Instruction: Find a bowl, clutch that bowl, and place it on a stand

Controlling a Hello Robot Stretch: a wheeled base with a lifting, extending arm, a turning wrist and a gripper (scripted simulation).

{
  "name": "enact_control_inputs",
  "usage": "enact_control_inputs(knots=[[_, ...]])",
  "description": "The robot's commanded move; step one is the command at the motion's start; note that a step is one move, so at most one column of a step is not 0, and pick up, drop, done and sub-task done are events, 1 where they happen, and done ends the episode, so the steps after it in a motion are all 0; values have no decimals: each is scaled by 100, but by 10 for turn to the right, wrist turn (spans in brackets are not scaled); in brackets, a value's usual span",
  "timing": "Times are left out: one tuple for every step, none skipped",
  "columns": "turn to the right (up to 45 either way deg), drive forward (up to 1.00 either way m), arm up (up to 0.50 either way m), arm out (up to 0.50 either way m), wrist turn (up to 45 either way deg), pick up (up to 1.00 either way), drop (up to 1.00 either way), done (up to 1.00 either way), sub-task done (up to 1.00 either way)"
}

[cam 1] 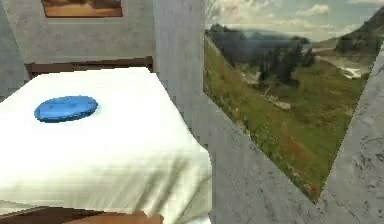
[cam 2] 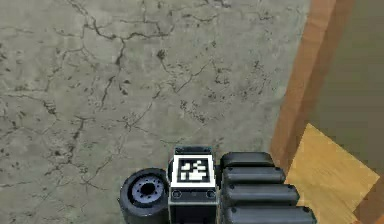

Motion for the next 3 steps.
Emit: enact_control_inputs(knots=[[-450, 0, 0, 0, 0, 0, 0, 0, 0], [-420, 0, 0, 0, 0, 0, 0, 0, 0], [0, 15, 0, 0, 0, 0, 0, 0, 0]])
